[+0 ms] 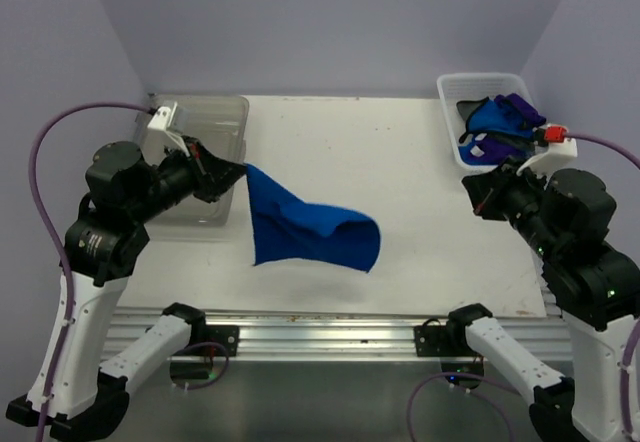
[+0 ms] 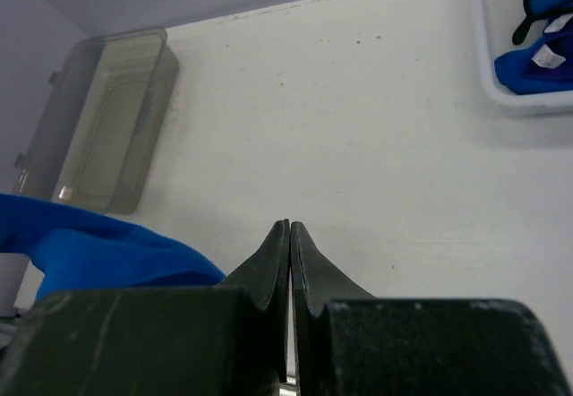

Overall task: Roll the towels
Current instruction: Flatten the towel

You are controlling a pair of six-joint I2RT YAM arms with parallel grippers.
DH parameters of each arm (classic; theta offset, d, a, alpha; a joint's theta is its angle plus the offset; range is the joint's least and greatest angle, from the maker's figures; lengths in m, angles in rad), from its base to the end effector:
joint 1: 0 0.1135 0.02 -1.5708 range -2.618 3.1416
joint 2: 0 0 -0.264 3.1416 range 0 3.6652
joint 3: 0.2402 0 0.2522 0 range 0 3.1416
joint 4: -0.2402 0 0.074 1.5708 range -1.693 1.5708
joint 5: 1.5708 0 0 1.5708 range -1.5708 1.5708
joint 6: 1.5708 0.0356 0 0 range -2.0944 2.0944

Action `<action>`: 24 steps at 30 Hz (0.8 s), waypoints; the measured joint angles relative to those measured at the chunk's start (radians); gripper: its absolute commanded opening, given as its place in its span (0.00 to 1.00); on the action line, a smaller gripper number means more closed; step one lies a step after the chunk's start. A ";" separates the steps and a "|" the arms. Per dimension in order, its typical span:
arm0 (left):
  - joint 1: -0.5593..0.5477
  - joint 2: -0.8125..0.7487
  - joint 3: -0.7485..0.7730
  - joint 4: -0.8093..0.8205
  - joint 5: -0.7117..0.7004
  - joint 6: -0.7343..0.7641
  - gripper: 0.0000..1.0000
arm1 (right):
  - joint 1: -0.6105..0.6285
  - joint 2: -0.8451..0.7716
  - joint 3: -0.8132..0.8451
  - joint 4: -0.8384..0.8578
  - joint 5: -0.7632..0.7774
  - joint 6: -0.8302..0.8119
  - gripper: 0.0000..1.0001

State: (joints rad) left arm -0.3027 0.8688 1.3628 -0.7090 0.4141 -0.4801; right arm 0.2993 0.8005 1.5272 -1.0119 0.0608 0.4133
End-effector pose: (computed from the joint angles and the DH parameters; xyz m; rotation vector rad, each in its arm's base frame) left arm 0.1302 -0.0557 0.4613 0.1469 1.8587 -0.9217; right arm 0.0814 0.0228 0.4797 0.1497 1.8724 0.4370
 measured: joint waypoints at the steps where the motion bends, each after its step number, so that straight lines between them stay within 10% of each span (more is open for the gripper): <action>1: 0.000 -0.002 -0.002 -0.001 -0.004 -0.003 0.00 | -0.002 0.005 -0.007 -0.012 0.010 0.007 0.00; 12: 0.002 0.468 -0.201 0.111 -0.079 -0.006 0.00 | 0.013 0.374 -0.359 0.201 -0.016 0.041 0.00; 17: 0.002 0.469 -0.208 0.119 -0.088 0.000 0.00 | 0.215 0.432 -0.375 0.316 -0.016 0.040 0.01; 24: 0.002 0.417 -0.180 0.110 -0.126 0.014 0.00 | 0.512 0.595 -0.433 0.581 -0.031 0.098 0.41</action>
State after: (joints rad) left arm -0.3012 1.2861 1.1831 -0.5991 0.2878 -0.4664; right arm 0.8112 1.3952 1.0939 -0.4305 0.0296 0.5114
